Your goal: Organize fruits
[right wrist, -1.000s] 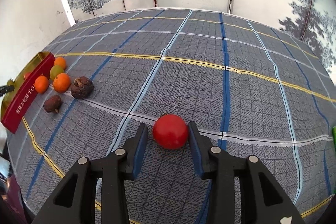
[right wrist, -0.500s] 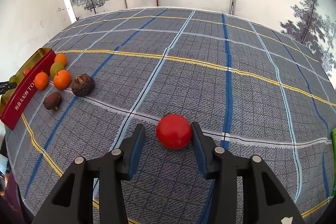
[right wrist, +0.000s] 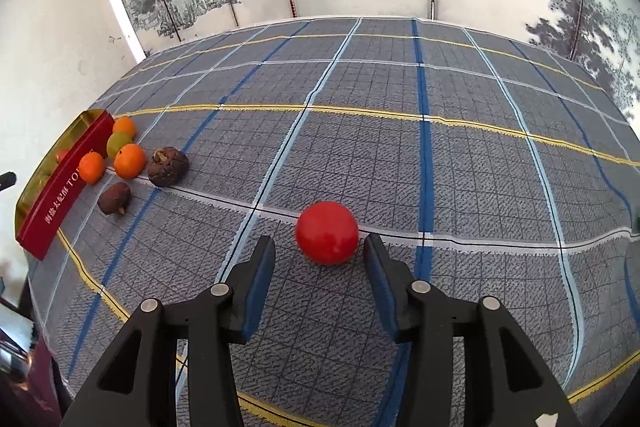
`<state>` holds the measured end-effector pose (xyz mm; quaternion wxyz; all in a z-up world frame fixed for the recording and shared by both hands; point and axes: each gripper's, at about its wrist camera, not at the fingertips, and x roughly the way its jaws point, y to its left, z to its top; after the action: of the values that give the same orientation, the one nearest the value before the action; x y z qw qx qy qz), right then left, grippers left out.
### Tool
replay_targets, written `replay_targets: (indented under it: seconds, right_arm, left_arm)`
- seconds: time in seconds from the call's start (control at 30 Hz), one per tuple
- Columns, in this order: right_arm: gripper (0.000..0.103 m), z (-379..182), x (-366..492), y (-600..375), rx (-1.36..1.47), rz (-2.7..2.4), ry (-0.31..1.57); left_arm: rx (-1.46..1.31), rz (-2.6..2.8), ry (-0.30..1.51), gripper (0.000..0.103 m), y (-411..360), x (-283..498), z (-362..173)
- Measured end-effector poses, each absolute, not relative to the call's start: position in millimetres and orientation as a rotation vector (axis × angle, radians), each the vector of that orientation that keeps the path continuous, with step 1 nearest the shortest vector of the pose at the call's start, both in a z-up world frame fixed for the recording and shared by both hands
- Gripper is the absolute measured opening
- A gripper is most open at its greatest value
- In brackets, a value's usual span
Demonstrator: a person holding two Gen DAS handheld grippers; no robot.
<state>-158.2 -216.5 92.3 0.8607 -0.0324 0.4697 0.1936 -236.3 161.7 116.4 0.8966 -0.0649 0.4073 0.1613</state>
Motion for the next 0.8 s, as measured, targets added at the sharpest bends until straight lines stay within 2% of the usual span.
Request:
replay_targets:
  seconds: [0.2,0.3,0.47,0.63,0.8]
  right_arm:
    - [0.049,93.0,-155.3,-209.3,-0.093,0.387,0.995]
    - [0.028,94.4,-151.6,-207.9,-0.107,0.382,1.008]
    - [0.028,120.2,-161.1,-178.2,-0.094,0.521,0.965]
    - [0.028,162.6,-177.5,-75.1,-0.084,0.828,0.91]
    - [0.028,159.5,-184.2,45.5,-0.133,1.059,0.935]
  left_arm:
    - [-0.114,0.321,0.831,0.062,143.3,-256.5,121.6]
    - [-0.132,0.325,0.831,0.062,143.8,-265.4,118.2]
    - [-0.179,0.317,0.834,0.062,147.5,-274.9,111.1]
    - [-0.217,0.289,0.836,0.062,143.5,-279.4,105.7]
    - [-0.199,0.282,0.853,0.062,139.3,-283.7,100.9]
